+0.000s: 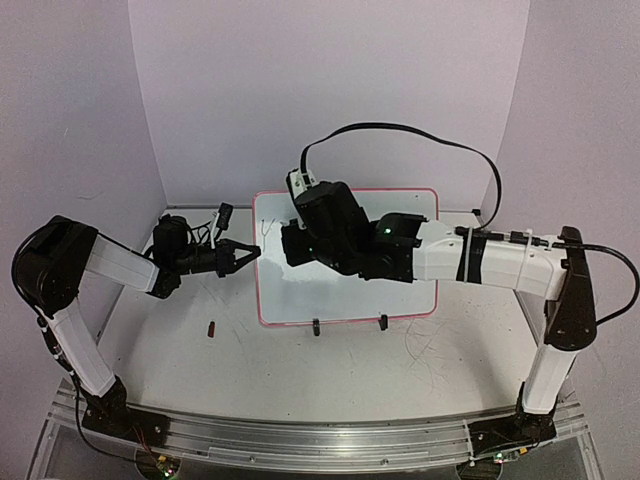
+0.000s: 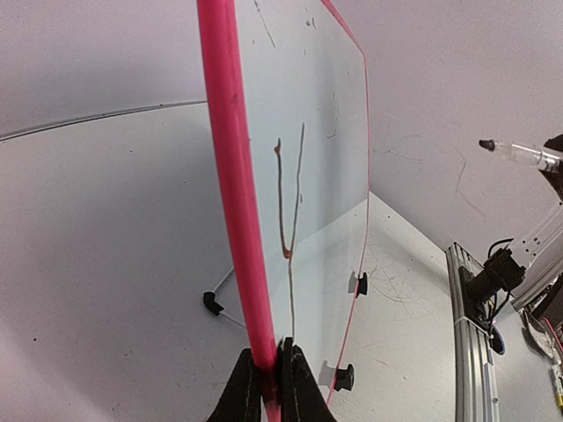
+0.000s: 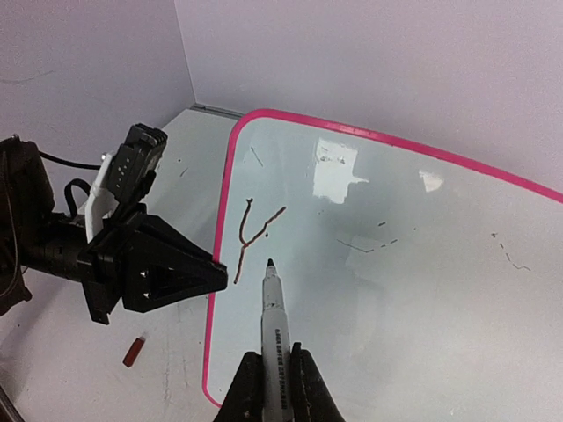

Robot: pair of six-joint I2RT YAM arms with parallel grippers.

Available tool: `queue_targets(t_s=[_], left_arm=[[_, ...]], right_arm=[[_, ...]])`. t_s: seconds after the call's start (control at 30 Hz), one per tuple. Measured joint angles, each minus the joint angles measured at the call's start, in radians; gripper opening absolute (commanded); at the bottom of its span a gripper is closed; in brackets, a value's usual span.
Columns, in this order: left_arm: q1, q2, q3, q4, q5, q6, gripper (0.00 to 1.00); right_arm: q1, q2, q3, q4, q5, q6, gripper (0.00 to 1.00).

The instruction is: Write a sentence on the whiteboard

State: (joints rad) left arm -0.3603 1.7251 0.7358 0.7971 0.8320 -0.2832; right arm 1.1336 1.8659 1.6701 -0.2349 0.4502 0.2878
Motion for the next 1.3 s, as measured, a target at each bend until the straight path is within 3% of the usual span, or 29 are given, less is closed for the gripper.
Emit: queue_targets(t_s=[1.3], left_arm=[[-0.003, -0.016, -0.005, -0.016, -0.008, 0.022, 0.00]], right_arm=[[-0.007, 0.135, 0.057, 0.050, -0.031, -0.069, 0.00]])
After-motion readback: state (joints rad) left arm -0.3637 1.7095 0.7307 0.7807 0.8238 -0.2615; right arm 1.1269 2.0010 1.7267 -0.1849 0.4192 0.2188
